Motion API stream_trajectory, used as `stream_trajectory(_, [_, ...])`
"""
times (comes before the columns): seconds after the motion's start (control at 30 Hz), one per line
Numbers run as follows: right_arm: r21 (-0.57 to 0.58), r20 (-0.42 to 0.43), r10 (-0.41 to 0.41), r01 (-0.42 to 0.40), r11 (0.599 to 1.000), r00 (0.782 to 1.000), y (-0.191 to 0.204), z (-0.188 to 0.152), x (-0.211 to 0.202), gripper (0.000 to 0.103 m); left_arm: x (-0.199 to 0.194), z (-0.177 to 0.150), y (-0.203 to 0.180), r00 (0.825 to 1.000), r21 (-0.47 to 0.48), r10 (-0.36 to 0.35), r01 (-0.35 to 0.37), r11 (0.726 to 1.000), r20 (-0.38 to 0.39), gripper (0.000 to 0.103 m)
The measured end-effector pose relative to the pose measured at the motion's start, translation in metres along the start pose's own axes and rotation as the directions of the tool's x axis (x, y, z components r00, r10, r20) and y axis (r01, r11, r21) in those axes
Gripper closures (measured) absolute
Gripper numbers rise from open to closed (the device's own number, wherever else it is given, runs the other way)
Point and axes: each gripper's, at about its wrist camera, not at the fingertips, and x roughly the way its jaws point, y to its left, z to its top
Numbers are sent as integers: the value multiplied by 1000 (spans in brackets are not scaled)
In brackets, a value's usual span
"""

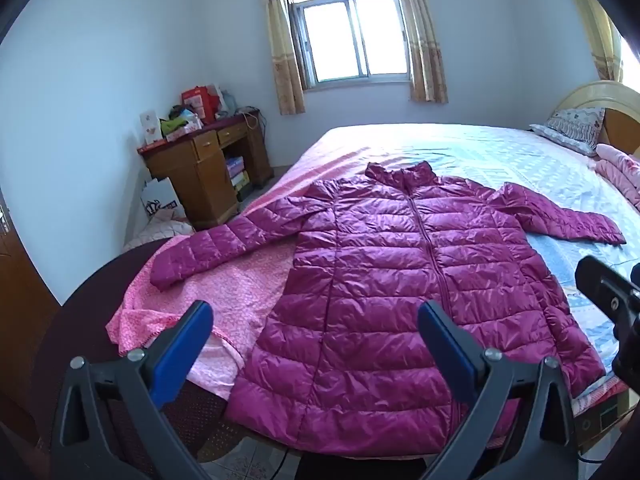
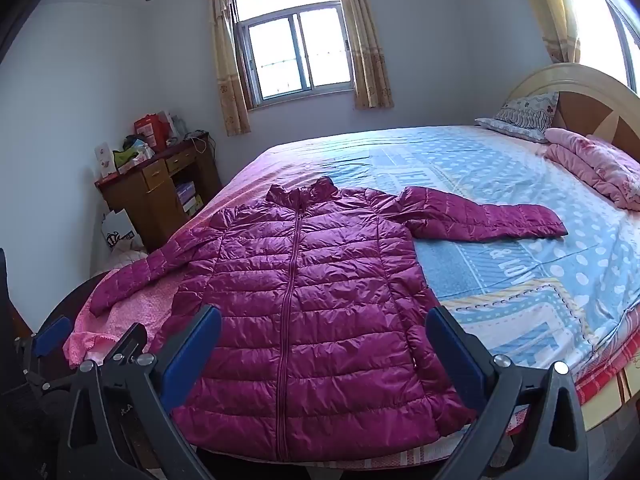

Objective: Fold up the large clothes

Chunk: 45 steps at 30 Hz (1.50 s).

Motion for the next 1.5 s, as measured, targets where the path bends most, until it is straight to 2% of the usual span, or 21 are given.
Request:
stream_trajectory(0.07, [3,-3,2,-2,1000,1000,0,0,0,1,1,6,9,999,-19,-43,43,999,-6,0])
stream_trajectory(0.1, [3,-6,1,-1,1000,1000,0,0,0,1,-2,3,5,999,2,-36,36,999,14,0])
stream_trajectory(0.2, [4,-13,0,0,1000,1000,1,0,-2,1,2,7,2,999,10,-37,37,999,-5,0])
stream_trajectory(0.27, [4,-13,2,-2,1000,1000,3,0,-6,1,-2,0,-5,1000,22,-22,22,1000,11,0])
stream_trajectory(0.47, [11,-28,-2,2,1000,1000,2,0,0,1,3,-3,-2,999,-1,-38,38,999,-14,0])
stream_trajectory(1.5, [29,-65,21,-19,999,998,-2,-5,12,1,3,-6,-4,999,10,-39,39,999,-12,0])
